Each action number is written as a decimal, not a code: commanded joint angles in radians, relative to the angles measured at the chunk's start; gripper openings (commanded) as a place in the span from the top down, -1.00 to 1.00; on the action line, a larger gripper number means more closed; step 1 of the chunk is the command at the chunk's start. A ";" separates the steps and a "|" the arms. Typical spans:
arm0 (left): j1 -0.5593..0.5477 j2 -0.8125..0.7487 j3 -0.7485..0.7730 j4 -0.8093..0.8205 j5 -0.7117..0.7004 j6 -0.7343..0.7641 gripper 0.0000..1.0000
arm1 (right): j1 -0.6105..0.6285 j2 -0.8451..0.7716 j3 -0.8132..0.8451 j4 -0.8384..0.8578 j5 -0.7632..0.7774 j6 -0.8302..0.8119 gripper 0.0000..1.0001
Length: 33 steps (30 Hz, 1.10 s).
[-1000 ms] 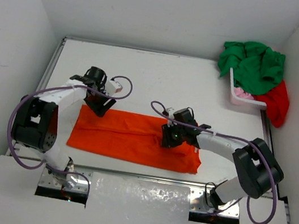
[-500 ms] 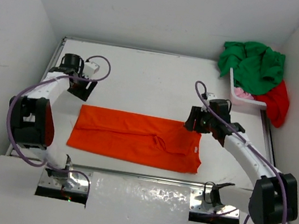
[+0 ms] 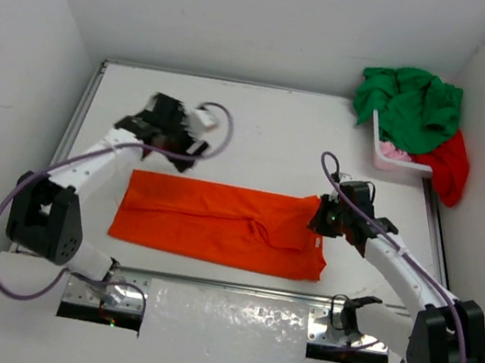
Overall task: Fold and stack the t-shirts
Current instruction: Fold the other side of the tshirt into a rectangle
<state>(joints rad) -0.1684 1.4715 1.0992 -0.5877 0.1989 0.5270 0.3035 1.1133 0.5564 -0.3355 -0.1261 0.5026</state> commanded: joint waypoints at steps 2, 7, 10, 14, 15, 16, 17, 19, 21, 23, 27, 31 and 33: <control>-0.308 -0.010 0.068 0.071 0.193 -0.039 -0.32 | -0.009 0.048 -0.052 0.139 -0.130 0.068 1.00; -0.523 0.212 0.186 0.109 0.315 -0.105 -0.25 | -0.009 0.074 -0.114 0.295 -0.216 0.154 1.00; -0.620 0.283 0.185 0.249 0.336 -0.200 -0.24 | -0.010 0.104 -0.177 0.363 -0.214 0.195 1.00; -0.668 0.390 0.200 0.324 0.314 -0.243 -0.22 | -0.010 0.172 -0.245 0.429 -0.228 0.257 1.00; -0.678 0.410 0.203 0.324 0.282 -0.242 -0.20 | -0.010 0.178 -0.256 0.431 -0.224 0.263 1.00; -0.686 0.440 0.196 0.322 0.264 -0.240 -0.17 | -0.010 0.178 -0.275 0.425 -0.216 0.263 1.00; -0.704 0.452 0.185 0.324 0.245 -0.228 -0.15 | -0.009 0.166 -0.283 0.418 -0.204 0.261 1.00; -0.723 0.466 0.137 0.331 0.183 -0.187 -0.10 | -0.009 0.143 -0.289 0.376 -0.158 0.237 1.00; -0.724 0.469 0.088 0.335 0.133 -0.157 -0.06 | -0.010 0.132 -0.279 0.308 -0.114 0.194 1.00; -0.724 0.467 0.062 0.324 0.097 -0.110 -0.02 | -0.018 0.129 -0.256 0.268 -0.092 0.169 1.00; -0.724 0.446 0.001 0.305 0.102 -0.081 0.03 | -0.041 0.129 -0.237 0.214 -0.060 0.133 1.00; -0.732 0.388 -0.018 0.313 0.131 -0.065 -0.11 | -0.058 0.123 -0.210 0.176 -0.043 0.123 1.00; -0.732 0.374 0.022 0.293 0.126 -0.068 -0.18 | -0.058 0.102 -0.178 0.127 -0.023 0.103 1.00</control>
<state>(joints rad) -0.8970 1.8862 1.1110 -0.2184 0.3515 0.4370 0.2562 1.2411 0.3393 -0.0872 -0.2516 0.6662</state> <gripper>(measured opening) 0.566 0.001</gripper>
